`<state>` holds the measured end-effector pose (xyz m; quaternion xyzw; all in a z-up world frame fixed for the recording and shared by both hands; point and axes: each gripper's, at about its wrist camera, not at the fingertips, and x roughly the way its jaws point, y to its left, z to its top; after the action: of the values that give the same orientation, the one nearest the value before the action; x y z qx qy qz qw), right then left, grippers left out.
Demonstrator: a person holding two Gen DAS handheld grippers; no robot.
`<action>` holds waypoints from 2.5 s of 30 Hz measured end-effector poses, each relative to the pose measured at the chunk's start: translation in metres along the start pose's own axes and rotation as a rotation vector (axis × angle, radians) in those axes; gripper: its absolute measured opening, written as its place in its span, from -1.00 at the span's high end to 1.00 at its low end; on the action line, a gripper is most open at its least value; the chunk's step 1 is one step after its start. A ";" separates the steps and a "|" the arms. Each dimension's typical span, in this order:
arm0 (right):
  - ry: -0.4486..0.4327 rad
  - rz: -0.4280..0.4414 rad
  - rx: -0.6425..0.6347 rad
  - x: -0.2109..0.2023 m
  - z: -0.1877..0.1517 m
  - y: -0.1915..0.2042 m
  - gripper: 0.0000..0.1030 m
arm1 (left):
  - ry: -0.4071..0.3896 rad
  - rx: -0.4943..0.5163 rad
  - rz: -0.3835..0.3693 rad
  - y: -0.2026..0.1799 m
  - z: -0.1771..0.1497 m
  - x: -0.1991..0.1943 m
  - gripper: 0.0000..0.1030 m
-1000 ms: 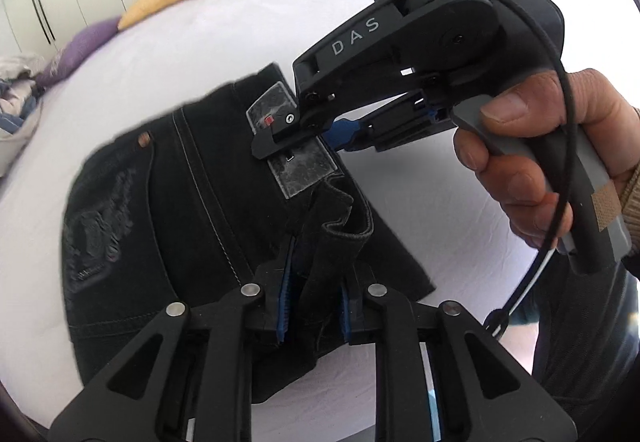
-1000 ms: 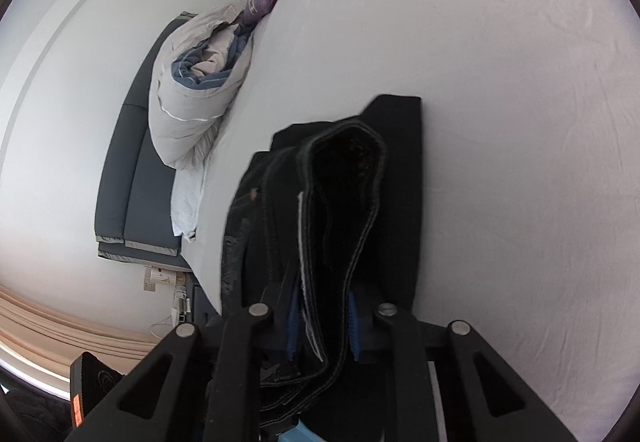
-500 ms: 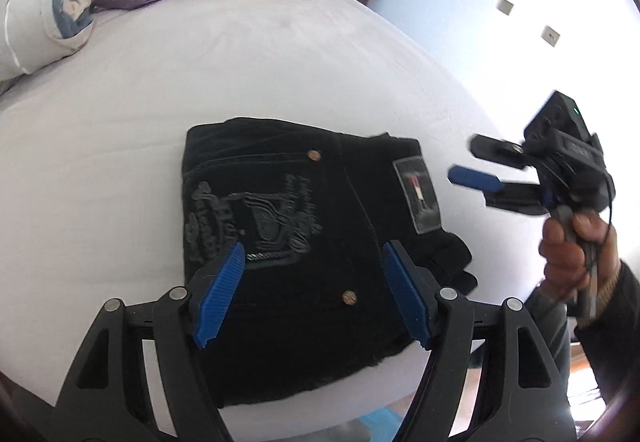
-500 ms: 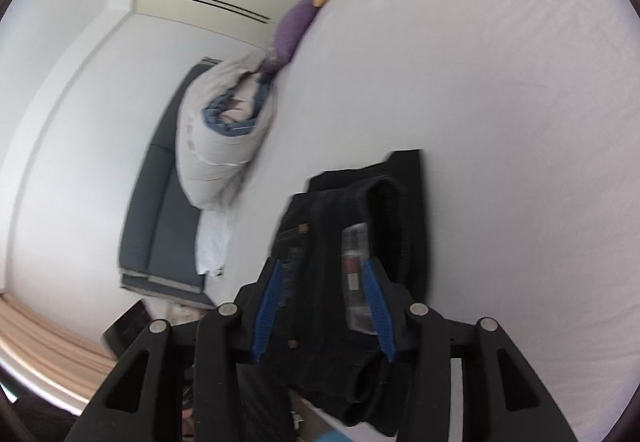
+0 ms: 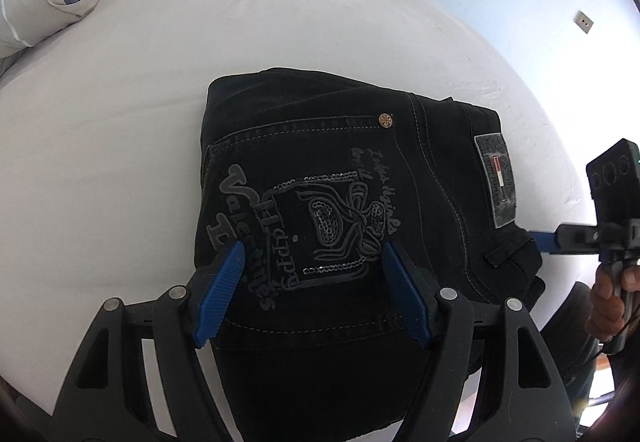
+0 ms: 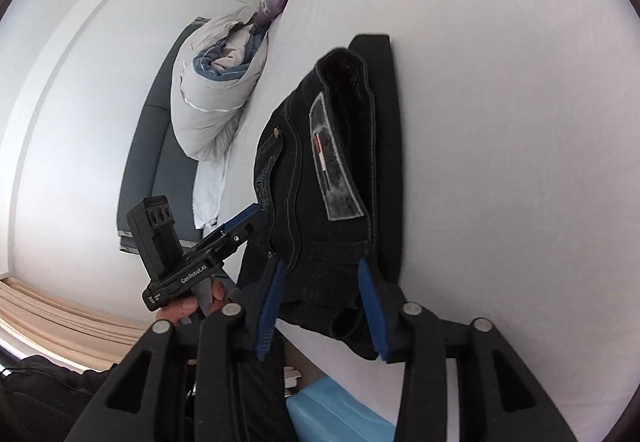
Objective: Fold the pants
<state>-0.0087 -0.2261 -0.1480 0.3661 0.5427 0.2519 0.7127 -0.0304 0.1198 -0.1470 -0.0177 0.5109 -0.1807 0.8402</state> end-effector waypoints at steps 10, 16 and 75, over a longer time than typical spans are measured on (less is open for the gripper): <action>0.041 0.033 -0.047 0.062 0.072 0.029 -0.14 | 0.007 -0.007 -0.004 0.000 0.006 -0.003 -0.36; 0.063 0.057 0.002 0.069 0.044 -0.001 0.11 | -0.007 -0.012 -0.013 0.004 0.013 -0.010 -0.37; -0.063 -0.315 -0.196 0.053 0.068 0.050 0.58 | 0.037 -0.113 -0.246 0.041 0.095 0.012 0.61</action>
<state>0.0732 -0.1724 -0.1294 0.2129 0.5438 0.1772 0.7922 0.0684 0.1392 -0.1205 -0.1240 0.5299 -0.2537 0.7997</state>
